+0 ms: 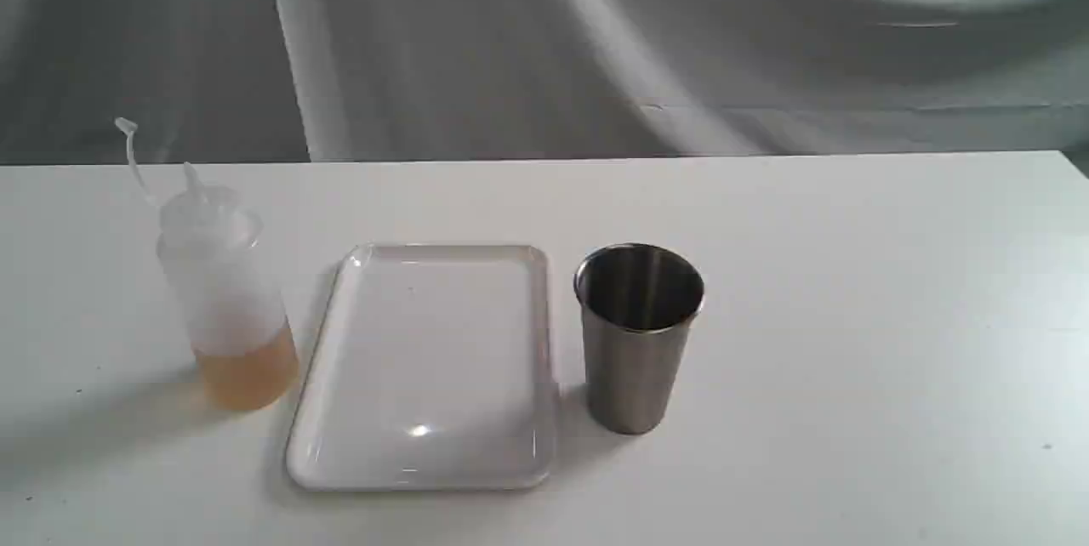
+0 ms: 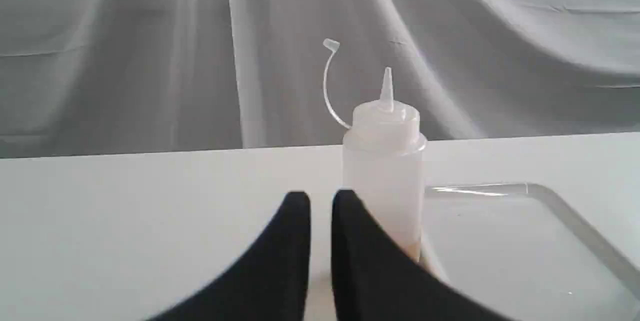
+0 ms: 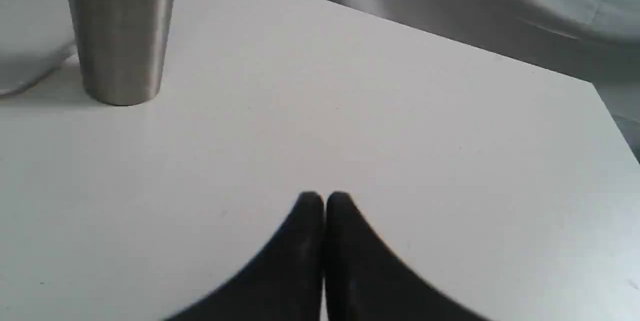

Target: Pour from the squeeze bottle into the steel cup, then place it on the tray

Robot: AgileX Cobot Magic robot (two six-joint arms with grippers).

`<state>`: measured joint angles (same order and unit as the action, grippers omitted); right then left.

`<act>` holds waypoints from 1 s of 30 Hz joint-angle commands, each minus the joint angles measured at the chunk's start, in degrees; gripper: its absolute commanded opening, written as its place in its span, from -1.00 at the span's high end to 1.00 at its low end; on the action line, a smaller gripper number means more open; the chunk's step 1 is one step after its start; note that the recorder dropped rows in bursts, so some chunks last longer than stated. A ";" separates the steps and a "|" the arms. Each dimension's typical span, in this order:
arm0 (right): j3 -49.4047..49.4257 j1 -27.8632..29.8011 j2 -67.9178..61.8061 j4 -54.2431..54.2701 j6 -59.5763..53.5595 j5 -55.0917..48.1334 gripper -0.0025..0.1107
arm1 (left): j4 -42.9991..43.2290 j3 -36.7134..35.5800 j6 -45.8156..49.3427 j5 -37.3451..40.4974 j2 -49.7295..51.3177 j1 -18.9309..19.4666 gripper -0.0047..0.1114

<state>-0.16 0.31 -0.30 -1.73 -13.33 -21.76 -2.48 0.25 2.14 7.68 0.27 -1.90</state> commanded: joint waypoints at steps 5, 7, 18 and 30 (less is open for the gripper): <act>0.16 0.27 0.30 2.38 0.26 0.79 0.96 | -0.16 -0.25 -0.28 -0.09 -0.27 -0.31 0.78; 0.16 0.27 0.30 2.38 0.26 0.79 0.96 | -0.16 -0.25 -0.28 -0.09 -0.27 -0.31 0.78; 0.16 0.27 0.30 5.37 2.01 1.82 0.96 | -0.16 -0.25 -0.11 -0.09 -0.27 -0.31 0.78; -11.64 0.27 -0.18 11.57 5.02 5.19 0.96 | -0.16 -0.25 -0.25 -0.09 -0.27 -0.31 0.78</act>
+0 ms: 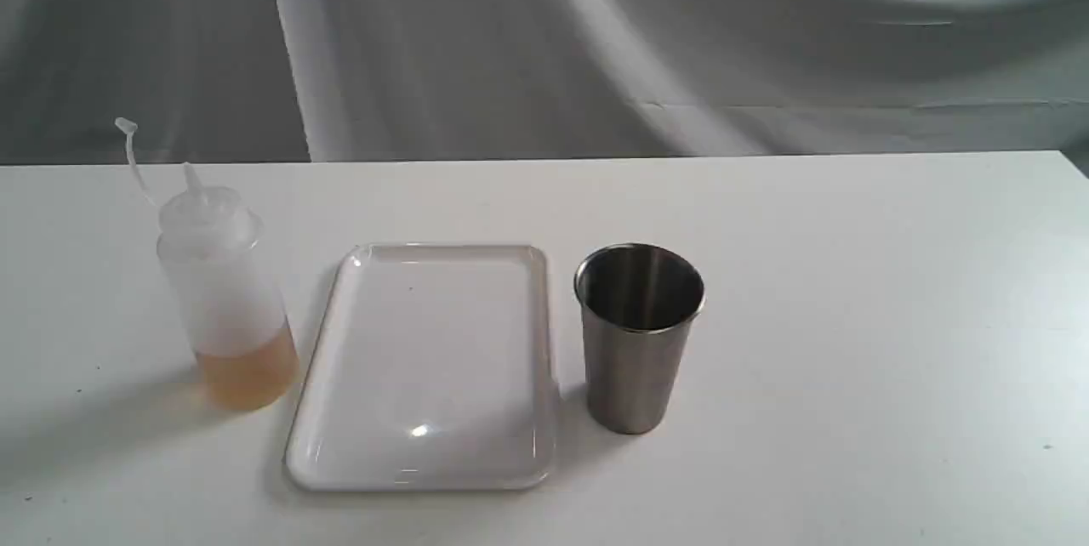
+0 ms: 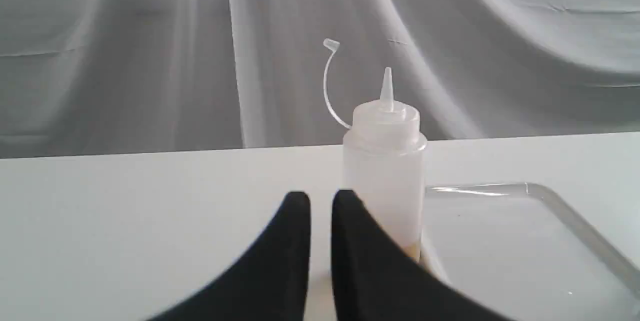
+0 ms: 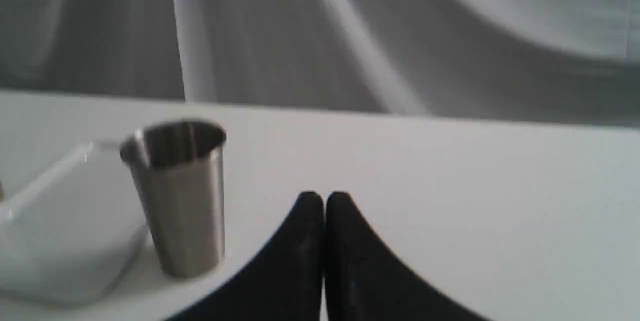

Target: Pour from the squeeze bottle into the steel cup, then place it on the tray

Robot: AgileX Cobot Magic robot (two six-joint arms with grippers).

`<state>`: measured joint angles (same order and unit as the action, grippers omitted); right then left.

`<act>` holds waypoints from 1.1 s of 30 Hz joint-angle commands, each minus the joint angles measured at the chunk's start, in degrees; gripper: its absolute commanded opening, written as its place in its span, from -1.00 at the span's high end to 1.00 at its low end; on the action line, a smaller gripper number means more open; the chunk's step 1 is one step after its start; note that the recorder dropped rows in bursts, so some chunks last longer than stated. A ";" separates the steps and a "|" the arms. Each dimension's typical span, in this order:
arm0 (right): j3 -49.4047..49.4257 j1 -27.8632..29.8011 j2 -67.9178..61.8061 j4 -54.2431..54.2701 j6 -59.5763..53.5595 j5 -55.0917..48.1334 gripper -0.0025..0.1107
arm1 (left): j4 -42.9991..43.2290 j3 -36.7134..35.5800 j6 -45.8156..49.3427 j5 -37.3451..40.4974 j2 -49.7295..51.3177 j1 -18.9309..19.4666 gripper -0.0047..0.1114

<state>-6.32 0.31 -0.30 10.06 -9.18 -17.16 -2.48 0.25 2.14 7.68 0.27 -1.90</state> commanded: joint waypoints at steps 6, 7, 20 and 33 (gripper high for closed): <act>-19.03 0.27 -8.99 -0.69 0.87 -10.93 0.96 | -0.16 -0.25 -0.10 -0.09 -0.27 -0.31 0.78; -21.51 0.27 -10.96 -0.06 0.74 -12.17 0.96 | -0.16 -0.25 -0.10 -0.09 -0.27 -0.31 0.78; -42.36 -2.22 -34.15 15.77 -11.82 -19.09 0.96 | -0.16 -0.25 -0.22 -0.09 -0.27 -0.31 0.78; -49.52 -17.25 -47.94 7.51 -13.77 -8.03 0.96 | -0.16 -0.25 -0.11 -0.09 -0.27 -0.31 0.78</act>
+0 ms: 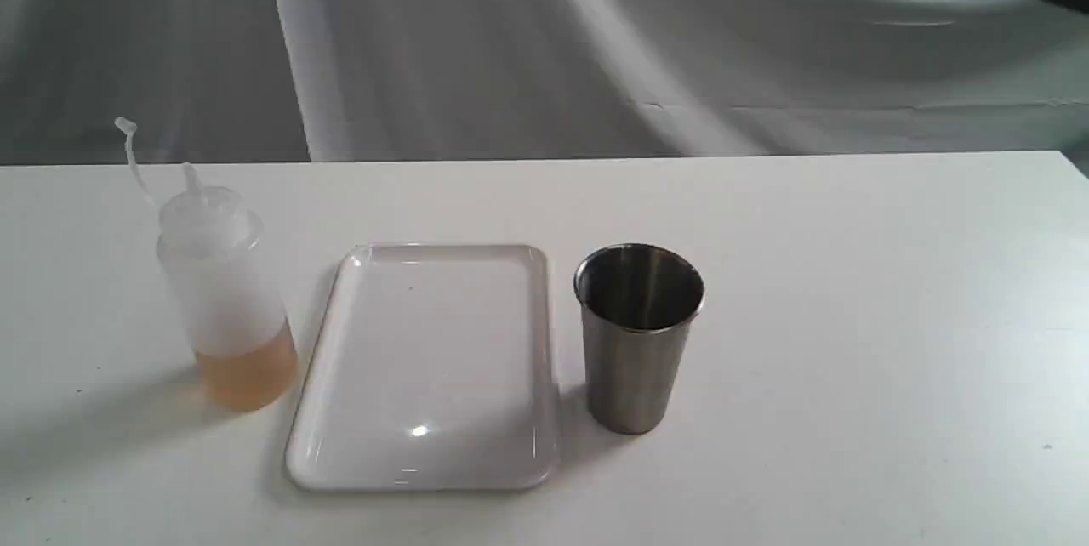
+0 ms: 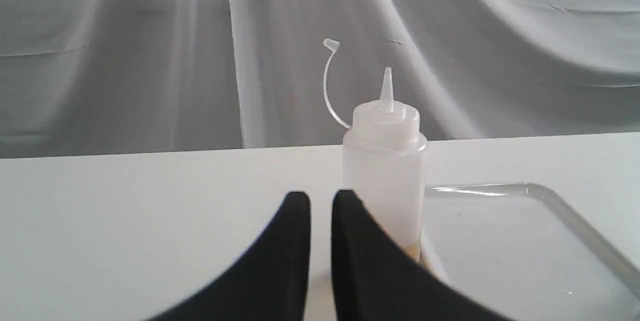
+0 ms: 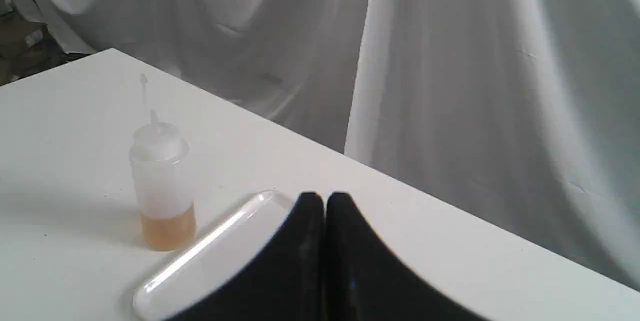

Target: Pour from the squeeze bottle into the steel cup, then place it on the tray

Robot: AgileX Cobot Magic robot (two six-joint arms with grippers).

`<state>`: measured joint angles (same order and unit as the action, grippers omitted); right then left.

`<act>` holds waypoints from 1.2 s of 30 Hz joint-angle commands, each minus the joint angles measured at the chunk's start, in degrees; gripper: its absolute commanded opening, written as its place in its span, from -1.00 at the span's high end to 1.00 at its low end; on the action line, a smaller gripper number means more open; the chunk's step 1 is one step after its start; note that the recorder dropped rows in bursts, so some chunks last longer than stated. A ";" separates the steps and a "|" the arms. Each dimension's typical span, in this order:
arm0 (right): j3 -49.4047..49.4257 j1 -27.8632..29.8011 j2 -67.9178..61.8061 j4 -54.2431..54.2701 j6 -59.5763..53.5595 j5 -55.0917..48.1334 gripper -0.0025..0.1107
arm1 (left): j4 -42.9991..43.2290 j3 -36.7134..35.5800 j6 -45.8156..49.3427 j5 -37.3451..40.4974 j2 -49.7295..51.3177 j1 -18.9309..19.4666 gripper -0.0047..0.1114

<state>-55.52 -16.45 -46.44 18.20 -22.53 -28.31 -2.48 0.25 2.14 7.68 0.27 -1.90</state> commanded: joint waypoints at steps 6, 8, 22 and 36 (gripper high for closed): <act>-0.32 -1.02 -6.09 -2.17 0.68 4.48 0.96 | -0.16 -0.25 -0.11 -0.09 -0.27 -0.31 0.78; -0.32 -3.30 -7.81 -5.76 3.97 7.14 0.96 | -0.16 -0.25 -0.25 -0.09 -0.27 -0.31 0.78; -0.32 -22.81 -30.91 -17.75 16.62 33.44 0.96 | -0.16 -0.25 -0.08 -0.09 -0.27 -0.31 0.78; -4.05 -27.56 -56.28 -13.93 16.81 49.97 0.96 | -0.16 -0.25 -0.20 -0.09 -0.27 -0.31 0.78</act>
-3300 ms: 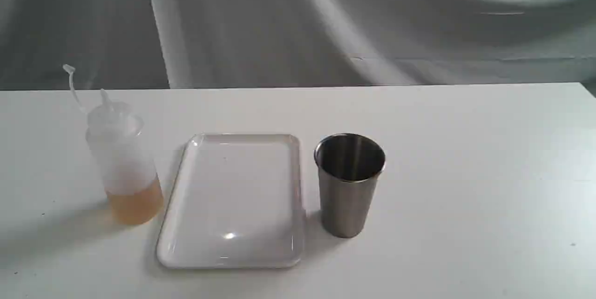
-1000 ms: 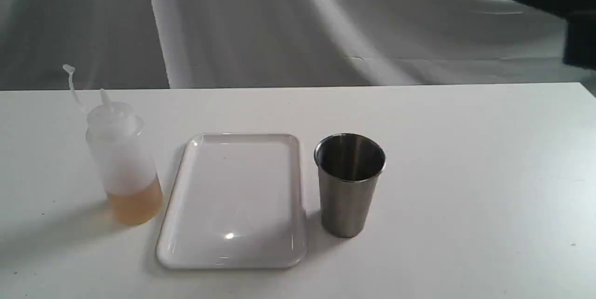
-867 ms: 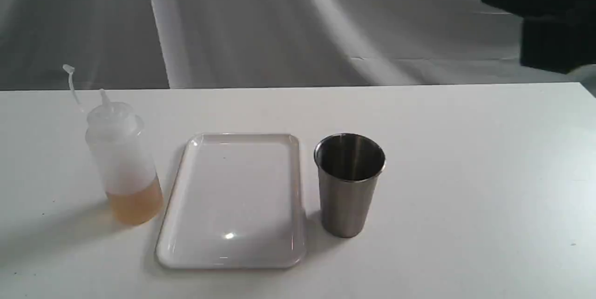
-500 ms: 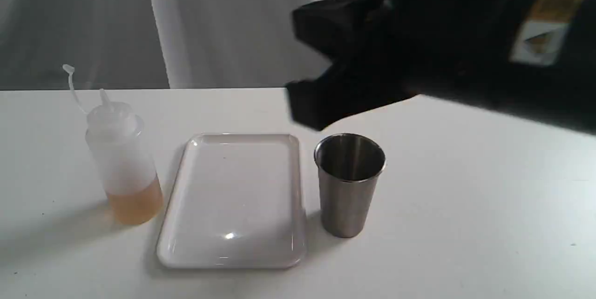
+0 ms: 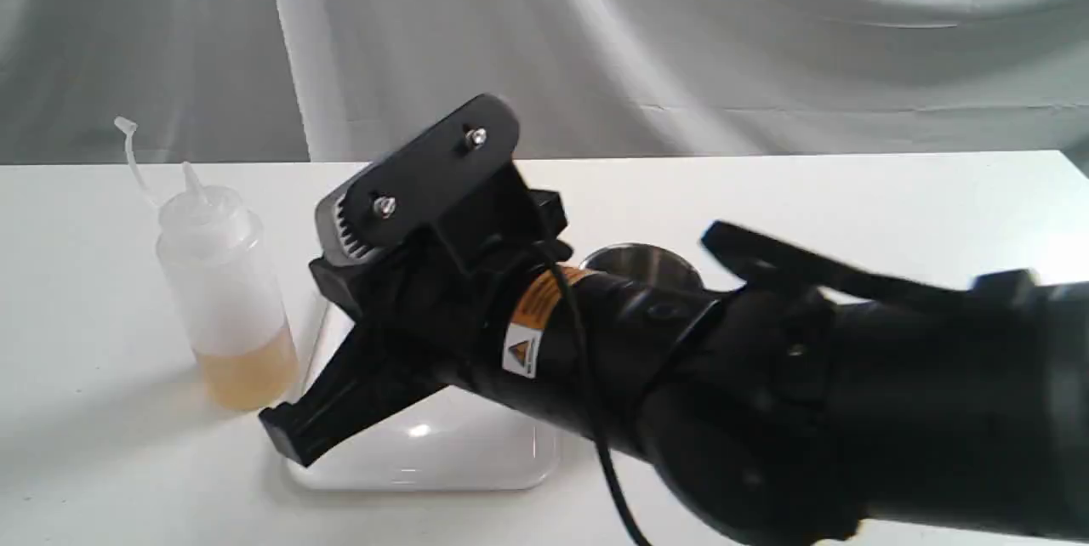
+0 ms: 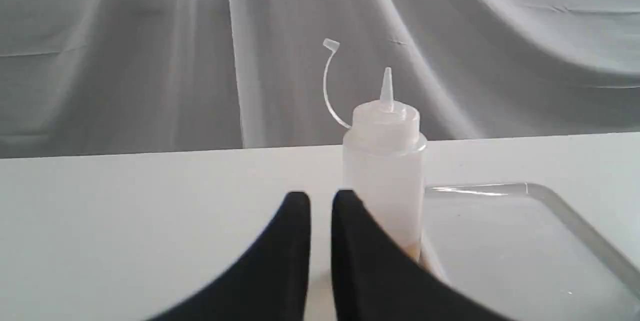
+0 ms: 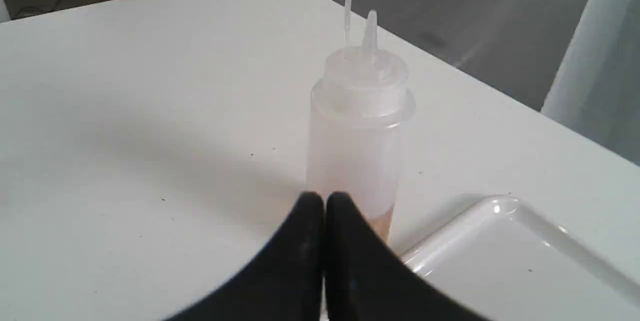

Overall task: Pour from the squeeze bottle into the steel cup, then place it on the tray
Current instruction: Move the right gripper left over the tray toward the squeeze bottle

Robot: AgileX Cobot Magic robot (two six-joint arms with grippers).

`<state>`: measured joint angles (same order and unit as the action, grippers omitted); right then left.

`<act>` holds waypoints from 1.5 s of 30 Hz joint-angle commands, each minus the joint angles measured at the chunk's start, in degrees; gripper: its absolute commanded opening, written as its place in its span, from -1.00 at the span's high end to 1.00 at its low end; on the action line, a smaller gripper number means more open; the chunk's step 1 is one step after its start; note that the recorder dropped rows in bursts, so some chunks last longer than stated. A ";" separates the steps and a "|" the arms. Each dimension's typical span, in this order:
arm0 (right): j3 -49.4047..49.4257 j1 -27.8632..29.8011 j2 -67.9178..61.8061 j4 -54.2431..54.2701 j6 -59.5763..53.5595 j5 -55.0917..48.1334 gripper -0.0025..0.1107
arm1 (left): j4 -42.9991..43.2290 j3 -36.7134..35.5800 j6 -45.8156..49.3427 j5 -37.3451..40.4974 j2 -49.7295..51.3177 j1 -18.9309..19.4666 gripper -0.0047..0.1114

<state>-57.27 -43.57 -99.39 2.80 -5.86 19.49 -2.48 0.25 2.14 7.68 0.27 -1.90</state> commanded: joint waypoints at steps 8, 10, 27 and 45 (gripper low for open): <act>-10.06 -0.55 -13.43 2.29 0.00 3.04 0.96 | -0.16 -0.25 -0.12 -0.09 -0.27 -0.31 0.78; -10.85 -0.55 -15.60 2.29 -0.24 4.80 0.96 | -0.16 -0.25 -0.12 -0.09 -0.27 -0.31 0.78; -24.27 -0.55 -31.18 5.60 -0.24 5.91 0.96 | -0.16 -0.25 -0.20 -0.09 -0.27 -0.31 0.78; -24.79 -0.55 -32.34 7.23 -0.24 4.21 -0.09 | -0.16 -0.25 -0.30 -0.09 -0.27 -0.31 0.78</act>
<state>-81.70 -43.95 -131.95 9.97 -5.97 23.94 -2.48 0.25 2.14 7.68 0.27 -1.90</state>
